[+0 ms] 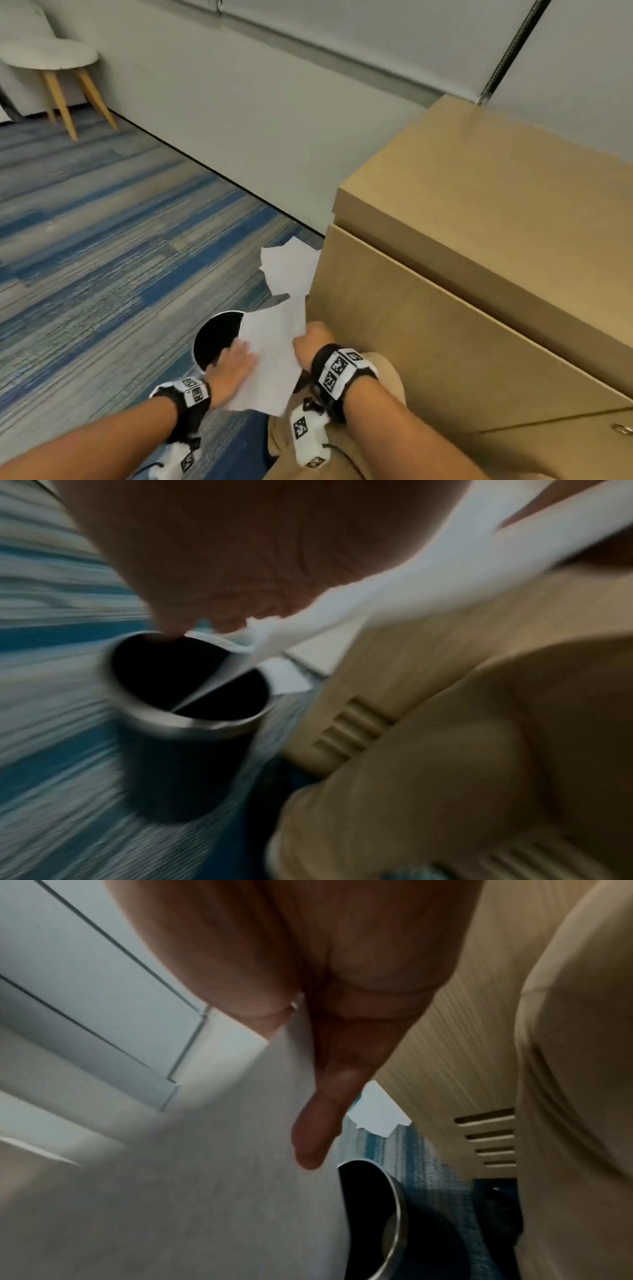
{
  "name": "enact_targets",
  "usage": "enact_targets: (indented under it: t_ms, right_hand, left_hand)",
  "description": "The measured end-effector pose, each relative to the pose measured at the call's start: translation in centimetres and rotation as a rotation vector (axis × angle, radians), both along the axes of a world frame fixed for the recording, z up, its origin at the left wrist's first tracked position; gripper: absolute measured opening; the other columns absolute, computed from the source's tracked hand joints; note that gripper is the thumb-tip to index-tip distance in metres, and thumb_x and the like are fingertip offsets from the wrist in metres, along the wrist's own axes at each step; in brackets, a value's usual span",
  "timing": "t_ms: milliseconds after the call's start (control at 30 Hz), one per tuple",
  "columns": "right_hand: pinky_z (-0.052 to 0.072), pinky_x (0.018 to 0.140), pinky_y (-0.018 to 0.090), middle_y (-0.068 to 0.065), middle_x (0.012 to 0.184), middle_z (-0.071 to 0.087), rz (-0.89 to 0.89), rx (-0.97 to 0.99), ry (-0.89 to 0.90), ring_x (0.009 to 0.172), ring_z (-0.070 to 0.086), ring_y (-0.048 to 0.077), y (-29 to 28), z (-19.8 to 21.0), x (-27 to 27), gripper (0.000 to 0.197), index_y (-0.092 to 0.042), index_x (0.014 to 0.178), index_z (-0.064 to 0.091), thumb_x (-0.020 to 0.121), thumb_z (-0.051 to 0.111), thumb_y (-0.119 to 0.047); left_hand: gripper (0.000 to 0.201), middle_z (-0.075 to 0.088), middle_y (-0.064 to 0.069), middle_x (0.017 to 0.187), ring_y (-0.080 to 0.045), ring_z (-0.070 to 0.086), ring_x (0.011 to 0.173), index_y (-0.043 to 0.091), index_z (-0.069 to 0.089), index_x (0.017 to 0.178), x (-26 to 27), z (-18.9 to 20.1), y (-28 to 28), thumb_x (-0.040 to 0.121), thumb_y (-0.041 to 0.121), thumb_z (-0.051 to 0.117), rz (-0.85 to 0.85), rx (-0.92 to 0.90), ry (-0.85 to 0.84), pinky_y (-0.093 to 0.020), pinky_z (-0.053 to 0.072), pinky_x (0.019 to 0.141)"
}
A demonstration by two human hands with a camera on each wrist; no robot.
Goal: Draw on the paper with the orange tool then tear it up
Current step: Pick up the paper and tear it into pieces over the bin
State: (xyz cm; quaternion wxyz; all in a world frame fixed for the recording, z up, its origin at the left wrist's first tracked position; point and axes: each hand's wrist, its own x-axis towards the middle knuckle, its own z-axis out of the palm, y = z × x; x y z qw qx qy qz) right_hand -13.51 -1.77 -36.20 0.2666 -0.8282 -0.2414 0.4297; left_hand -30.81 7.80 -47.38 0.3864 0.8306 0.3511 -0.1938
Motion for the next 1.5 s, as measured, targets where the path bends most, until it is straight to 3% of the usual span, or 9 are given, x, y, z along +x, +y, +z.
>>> enact_targets:
  t_ms: [67, 200, 367, 500, 667, 800, 967, 1133, 1500]
  right_hand:
    - [0.048, 0.104, 0.036, 0.02, 0.136, 0.06, -0.03, -0.067, -0.039, 0.125, 0.059, 0.035, 1.7, -1.3, -0.2, 0.035, 0.004, 0.132, 0.056, 0.101, 0.05, -0.013]
    - [0.051, 0.101, 0.035, 0.018, 0.135, 0.064, -0.046, -0.115, -0.032, 0.123, 0.061, 0.034, 3.4, -3.6, -1.1, 0.037, 0.002, 0.131, 0.06, 0.099, 0.052, -0.015]
    - [0.053, 0.096, 0.035, 0.019, 0.129, 0.066, -0.047, -0.107, -0.024, 0.117, 0.064, 0.036, 3.7, -3.6, -1.5, 0.034, 0.004, 0.126, 0.063, 0.098, 0.05, -0.01]
    - [0.054, 0.088, 0.035, 0.022, 0.123, 0.068, -0.011, -0.043, -0.032, 0.111, 0.066, 0.038, 3.6, -2.6, -0.3, 0.032, 0.003, 0.121, 0.065, 0.097, 0.05, -0.011]
    - [0.055, 0.097, 0.041, 0.022, 0.121, 0.068, 0.051, 0.115, -0.066, 0.11, 0.065, 0.038, 1.5, 3.9, 0.1, 0.032, 0.002, 0.12, 0.065, 0.096, 0.049, -0.012]
    - [0.057, 0.089, 0.037, 0.019, 0.114, 0.072, 0.069, 0.251, -0.069, 0.101, 0.069, 0.033, -3.1, 12.0, 2.2, 0.023, 0.0, 0.108, 0.069, 0.099, 0.054, -0.015]
    - [0.059, 0.09, 0.048, 0.013, 0.103, 0.079, -0.089, 0.493, -0.028, 0.094, 0.076, 0.033, -10.9, 21.2, 4.5, 0.018, -0.006, 0.105, 0.075, 0.094, 0.062, -0.014]
    - [0.063, 0.068, 0.033, 0.013, 0.101, 0.079, -0.257, 0.633, -0.135, 0.081, 0.077, 0.026, -18.8, 26.6, 6.9, 0.019, -0.003, 0.108, 0.073, 0.1, 0.056, -0.007]
    - [0.061, 0.087, 0.049, 0.013, 0.098, 0.079, -0.507, 0.528, -0.387, 0.089, 0.077, 0.033, -30.3, 29.2, 13.0, 0.017, -0.001, 0.102, 0.074, 0.088, 0.076, -0.011]
  left_hand:
    - [0.068, -0.019, 0.002, 0.166, -0.023, -0.017, 0.153, 0.026, -0.008, 0.159, -1.1, -3.3, 1.7, 0.105, 0.057, 0.018, 0.081, 0.037, 0.054, -0.054, -0.006, 0.122]
    - [0.072, -0.024, 0.029, 0.159, 0.002, -0.024, 0.147, 0.046, -0.012, 0.154, 0.9, -0.2, -0.1, 0.092, 0.075, 0.01, 0.026, -0.06, -0.359, -0.036, -0.016, 0.119]
    - [0.103, 0.0, 0.001, 0.168, -0.026, 0.002, 0.155, 0.032, 0.006, 0.16, 0.4, -3.0, 2.4, 0.077, 0.094, 0.014, 0.408, -0.186, -0.076, -0.048, 0.003, 0.124]
    - [0.068, 0.008, 0.03, 0.16, 0.009, 0.013, 0.146, 0.047, 0.008, 0.156, 1.2, 1.3, 2.3, 0.096, 0.071, 0.027, 0.317, -0.263, -0.449, -0.024, 0.009, 0.118]
    - [0.087, 0.035, 0.004, 0.157, -0.019, 0.041, 0.139, 0.022, 0.031, 0.156, -1.2, 3.2, 5.8, 0.09, 0.078, 0.031, 0.339, -0.398, -0.057, -0.034, 0.024, 0.117]
    - [0.064, 0.054, 0.004, 0.143, -0.03, 0.059, 0.125, 0.033, 0.033, 0.15, 0.1, 11.3, 6.9, 0.096, 0.065, 0.046, 0.502, -0.475, -0.37, -0.051, 0.035, 0.113]
    - [0.098, 0.075, -0.009, 0.114, -0.029, 0.073, 0.102, 0.019, 0.047, 0.14, 3.8, 22.2, 4.6, 0.056, 0.049, 0.087, 0.289, -0.436, -0.725, -0.04, 0.061, 0.081]
    - [0.105, 0.074, -0.015, 0.112, -0.032, 0.073, 0.098, 0.027, 0.05, 0.135, 7.2, 30.3, 0.5, 0.044, 0.049, 0.097, 0.165, -0.383, -0.907, -0.046, 0.061, 0.08]
    - [0.059, 0.074, -0.017, 0.094, -0.033, 0.074, 0.082, 0.018, 0.052, 0.129, 17.3, 38.3, -6.4, 0.081, -0.001, 0.079, -0.04, -0.163, -0.958, -0.043, 0.062, 0.072]
